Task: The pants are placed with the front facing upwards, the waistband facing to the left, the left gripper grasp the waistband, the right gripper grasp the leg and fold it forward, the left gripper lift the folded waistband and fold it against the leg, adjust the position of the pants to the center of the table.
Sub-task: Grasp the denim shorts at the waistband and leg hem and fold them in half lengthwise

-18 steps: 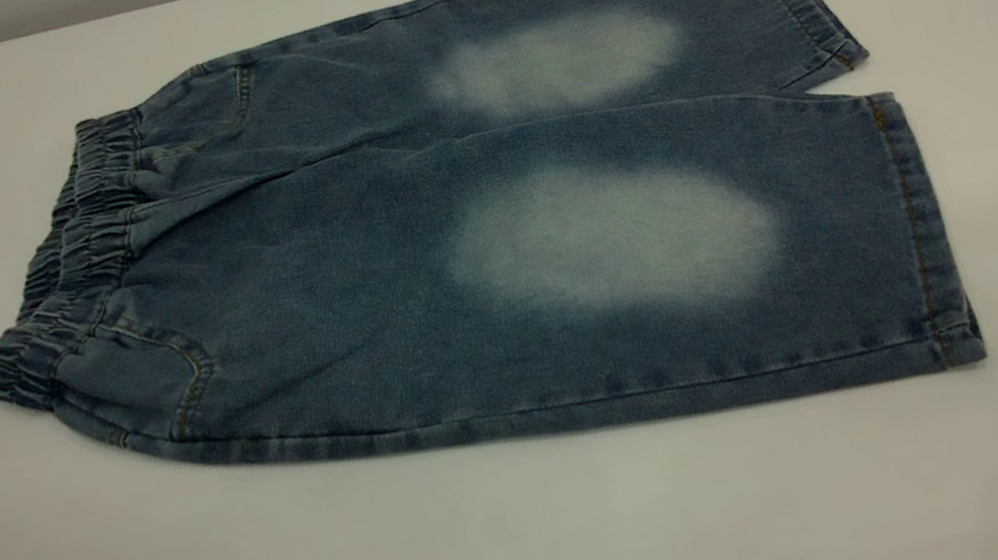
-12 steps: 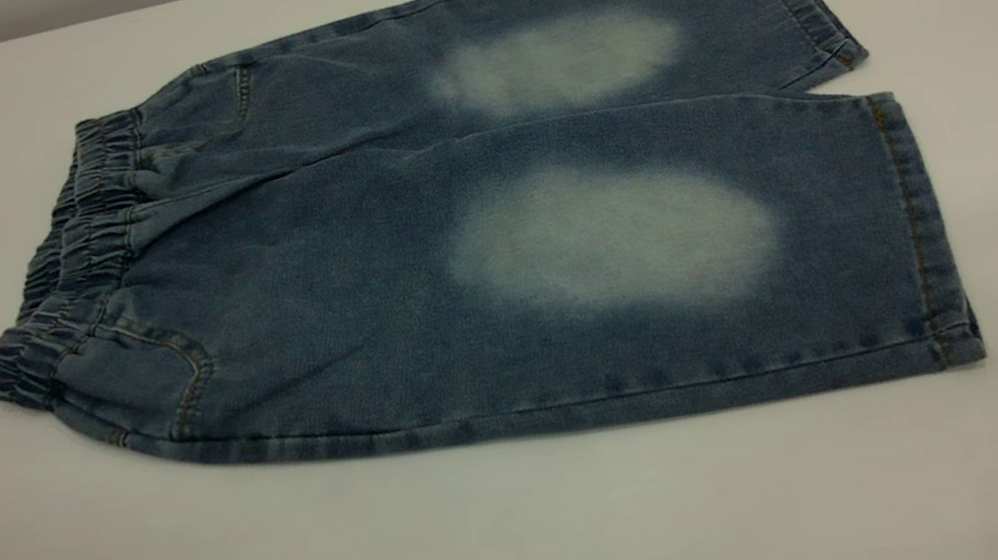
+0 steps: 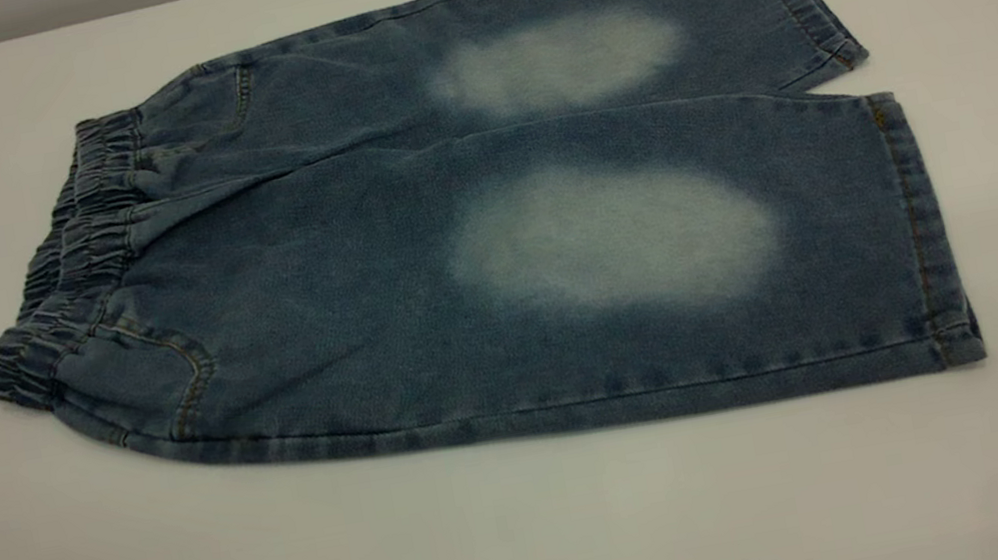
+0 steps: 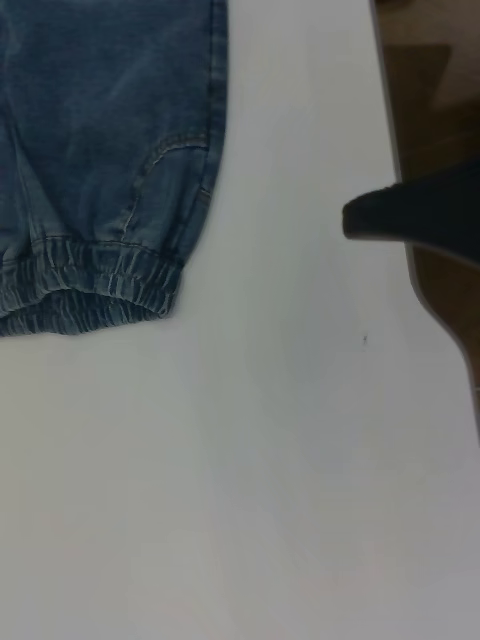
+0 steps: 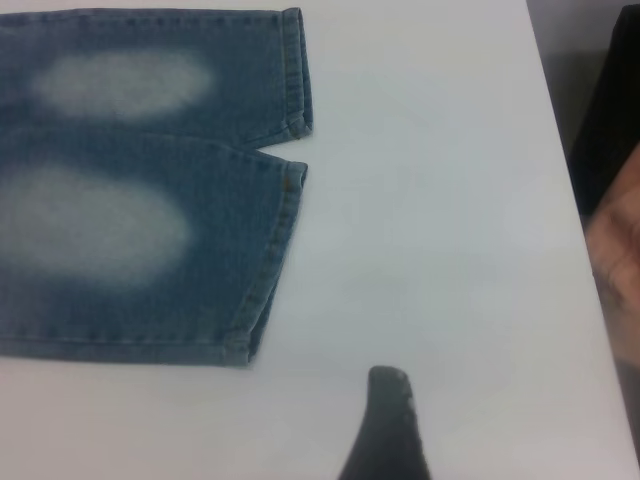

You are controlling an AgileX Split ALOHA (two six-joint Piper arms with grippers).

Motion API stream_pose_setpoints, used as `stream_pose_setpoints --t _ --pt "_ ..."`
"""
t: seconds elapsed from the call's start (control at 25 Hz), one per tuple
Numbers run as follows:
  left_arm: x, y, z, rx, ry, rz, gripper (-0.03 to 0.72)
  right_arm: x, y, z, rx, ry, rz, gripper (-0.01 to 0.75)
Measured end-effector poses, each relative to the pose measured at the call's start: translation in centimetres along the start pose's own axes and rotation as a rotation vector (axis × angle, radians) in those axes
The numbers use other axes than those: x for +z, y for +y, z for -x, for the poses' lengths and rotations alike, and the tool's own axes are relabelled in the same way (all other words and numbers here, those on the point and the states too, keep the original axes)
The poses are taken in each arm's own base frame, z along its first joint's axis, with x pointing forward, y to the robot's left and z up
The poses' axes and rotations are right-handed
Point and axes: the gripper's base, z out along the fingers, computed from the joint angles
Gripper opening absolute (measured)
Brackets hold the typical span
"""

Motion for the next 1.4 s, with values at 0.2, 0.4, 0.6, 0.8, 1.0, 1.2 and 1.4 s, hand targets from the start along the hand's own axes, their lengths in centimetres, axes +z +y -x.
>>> stream_pose_setpoints --t 0.2,0.4,0.6,0.8,1.0,1.2,1.4 --pt "0.0 0.0 0.0 0.000 0.000 0.000 0.465 0.0 0.0 0.0 0.000 0.000 0.000 0.496" --pt "0.0 0.0 0.0 0.000 0.000 0.000 0.465 0.0 0.0 0.0 0.000 0.000 0.000 0.496" --pt "0.0 0.0 0.0 0.000 0.000 0.000 0.465 0.0 0.0 0.0 0.000 0.000 0.000 0.496" --pt "0.0 0.0 0.0 0.000 0.000 0.000 0.465 0.0 0.0 0.0 0.000 0.000 0.000 0.496" --pt "0.0 0.0 0.0 0.000 0.000 0.000 0.465 0.0 0.0 0.0 0.000 0.000 0.000 0.496" --pt "0.0 0.0 0.3 -0.145 -0.024 -0.003 0.465 -0.1 0.0 0.3 0.052 -0.016 0.001 0.496" --pt "0.7 0.3 3.2 -0.379 -0.097 -0.015 0.465 -0.7 0.2 3.0 0.088 -0.002 0.008 0.496"
